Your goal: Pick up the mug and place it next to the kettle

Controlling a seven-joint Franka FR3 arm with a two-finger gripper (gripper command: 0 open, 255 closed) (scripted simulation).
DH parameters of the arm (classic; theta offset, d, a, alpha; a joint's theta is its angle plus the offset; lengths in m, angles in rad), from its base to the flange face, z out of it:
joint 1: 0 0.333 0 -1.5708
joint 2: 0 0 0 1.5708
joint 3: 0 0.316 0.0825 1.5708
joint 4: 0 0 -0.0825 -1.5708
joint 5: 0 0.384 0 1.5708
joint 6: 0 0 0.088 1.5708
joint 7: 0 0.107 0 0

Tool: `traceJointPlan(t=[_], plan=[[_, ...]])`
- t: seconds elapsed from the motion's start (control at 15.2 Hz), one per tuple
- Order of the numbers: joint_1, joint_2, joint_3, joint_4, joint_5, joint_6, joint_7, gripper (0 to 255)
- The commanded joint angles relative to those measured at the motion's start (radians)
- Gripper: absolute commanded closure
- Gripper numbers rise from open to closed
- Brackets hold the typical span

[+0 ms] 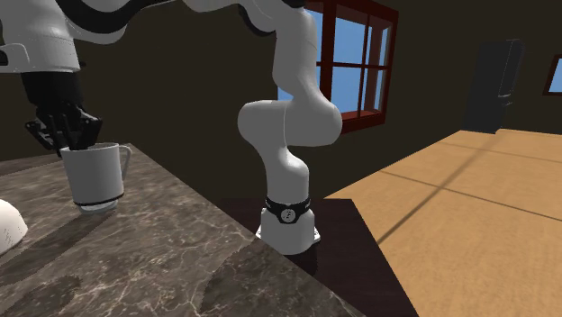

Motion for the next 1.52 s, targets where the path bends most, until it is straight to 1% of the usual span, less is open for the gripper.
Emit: traceJointPlan(t=[0.0, 0.53, 0.86, 1.39, 1.45], plan=[[0.005, 0.011, -0.017, -0.019, -0.002, 0.032, -0.005, 255], [0.032, 0.065, -0.085, -0.086, 0.002, 0.152, -0.025, 255], [0.065, 0.115, -0.143, -0.125, 0.016, 0.239, -0.047, 255], [0.065, 0.115, -0.143, -0.125, 0.016, 0.239, -0.047, 255], [0.065, 0.115, -0.143, -0.125, 0.016, 0.239, -0.047, 0]])
